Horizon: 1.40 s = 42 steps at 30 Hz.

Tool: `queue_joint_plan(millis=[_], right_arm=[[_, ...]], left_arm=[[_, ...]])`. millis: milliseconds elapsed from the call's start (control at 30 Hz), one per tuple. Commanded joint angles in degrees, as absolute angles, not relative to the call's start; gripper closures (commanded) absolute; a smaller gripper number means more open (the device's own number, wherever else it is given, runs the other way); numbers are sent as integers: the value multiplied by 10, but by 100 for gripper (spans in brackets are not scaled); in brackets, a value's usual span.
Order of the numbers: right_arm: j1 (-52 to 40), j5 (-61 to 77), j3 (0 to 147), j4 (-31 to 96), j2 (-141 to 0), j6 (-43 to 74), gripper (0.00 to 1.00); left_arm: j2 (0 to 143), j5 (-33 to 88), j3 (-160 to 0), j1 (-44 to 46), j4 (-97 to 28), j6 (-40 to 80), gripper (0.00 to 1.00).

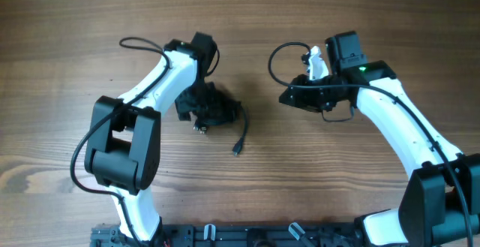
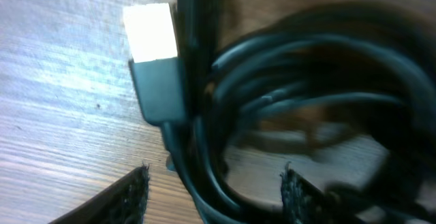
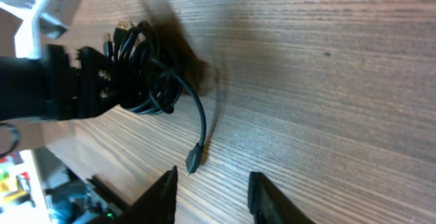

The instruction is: Untangle cables

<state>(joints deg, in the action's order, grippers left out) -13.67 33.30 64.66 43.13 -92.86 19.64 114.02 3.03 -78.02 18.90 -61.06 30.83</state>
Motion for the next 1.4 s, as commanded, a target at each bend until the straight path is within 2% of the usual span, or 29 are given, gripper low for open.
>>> queue_joint_plan(millis=[0, 33, 133, 267, 400, 567, 700, 800, 867, 933, 1067, 1133, 1367], right_arm=[[-155, 280, 651, 414, -936, 197, 58], [-158, 264, 651, 411, -936, 202, 57], [-159, 227, 651, 410, -936, 254, 55], [-159, 220, 651, 402, -936, 264, 51], [-159, 220, 651, 401, -936, 271, 51], [-159, 241, 651, 401, -936, 269, 51], [-159, 327, 651, 398, -936, 203, 63], [-159, 347, 651, 401, -936, 152, 64], [-158, 317, 651, 401, -936, 137, 69], [-158, 310, 651, 398, -935, 136, 64], [-165, 363, 651, 369, -936, 137, 66], [-180, 364, 651, 353, -936, 146, 66], [-251, 237, 651, 343, -939, 206, 66]], left_arm=[[1144, 36, -735, 188, -555, 337, 83], [1144, 36, -733, 189, -546, 333, 96], [1144, 36, -733, 189, -515, 294, 96], [1144, 36, -733, 189, -444, 187, 96], [1144, 48, -733, 189, -395, 166, 96], [1143, 179, -735, 187, -351, 106, 96], [1143, 264, -735, 187, -349, 59, 96], [1143, 264, -735, 187, -357, 31, 96], [1143, 263, -735, 187, -362, 3, 96], [1143, 263, -735, 187, -366, -12, 95], [1143, 258, -735, 187, -367, -13, 95], [1143, 251, -735, 187, -371, -10, 90], [1143, 110, -735, 187, -397, 20, 88]])
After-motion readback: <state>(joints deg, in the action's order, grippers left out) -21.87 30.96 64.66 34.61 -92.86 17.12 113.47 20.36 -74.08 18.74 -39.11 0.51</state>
